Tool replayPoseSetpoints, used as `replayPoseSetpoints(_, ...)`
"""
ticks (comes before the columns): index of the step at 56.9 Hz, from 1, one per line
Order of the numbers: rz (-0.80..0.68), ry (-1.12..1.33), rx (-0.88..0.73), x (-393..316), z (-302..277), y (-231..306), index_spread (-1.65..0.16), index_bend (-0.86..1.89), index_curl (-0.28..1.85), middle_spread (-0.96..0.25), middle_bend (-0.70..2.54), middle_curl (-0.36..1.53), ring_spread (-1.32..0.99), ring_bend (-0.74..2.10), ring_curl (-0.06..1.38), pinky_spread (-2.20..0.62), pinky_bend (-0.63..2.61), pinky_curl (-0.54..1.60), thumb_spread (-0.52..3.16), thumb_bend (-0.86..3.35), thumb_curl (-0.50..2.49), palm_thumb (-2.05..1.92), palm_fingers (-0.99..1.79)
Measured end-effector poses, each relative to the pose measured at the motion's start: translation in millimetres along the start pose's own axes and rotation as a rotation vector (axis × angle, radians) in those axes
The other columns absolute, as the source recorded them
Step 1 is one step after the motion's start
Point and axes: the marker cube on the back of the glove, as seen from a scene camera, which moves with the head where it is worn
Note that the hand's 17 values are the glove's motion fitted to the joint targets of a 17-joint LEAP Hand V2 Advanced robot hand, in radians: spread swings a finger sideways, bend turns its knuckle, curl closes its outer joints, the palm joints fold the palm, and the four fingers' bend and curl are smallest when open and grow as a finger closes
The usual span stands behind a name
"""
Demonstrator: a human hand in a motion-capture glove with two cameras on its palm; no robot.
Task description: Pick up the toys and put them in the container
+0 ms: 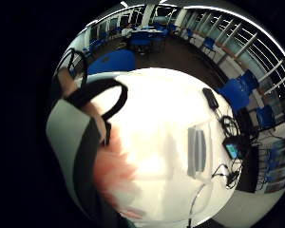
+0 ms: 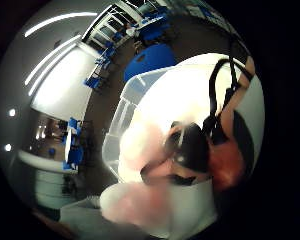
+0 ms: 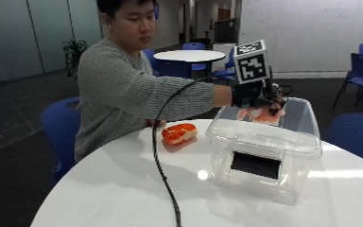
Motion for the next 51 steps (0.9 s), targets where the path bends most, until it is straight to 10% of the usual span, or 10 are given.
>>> replayPoseSetpoints(15,0.032,-0.01,-0.185,15.7,13.4,19.8,-0.33,0.49,0.78,-0.32,0.44,0.77,-0.35,0.7,0.49,-0.12,0.97,0.48,1.24,-0.04,0.57,0.25,-0.02)
replayPoseSetpoints(30,-0.136,0.012,-0.179,-5.3,-3.5,75.1,-0.41,0.45,0.66,-0.3,0.29,0.64,-0.27,0.57,0.38,0.01,0.88,0.39,1.33,-0.02,0.47,0.15,0.07)
replayPoseSetpoints(51,-0.422,0.018,-0.368,-52.4,-3.9,301.4,-0.42,0.25,0.56,-0.21,0.16,0.53,-0.17,0.46,0.34,0.05,0.91,0.38,1.37,-0.02,0.36,0.0,-0.07)
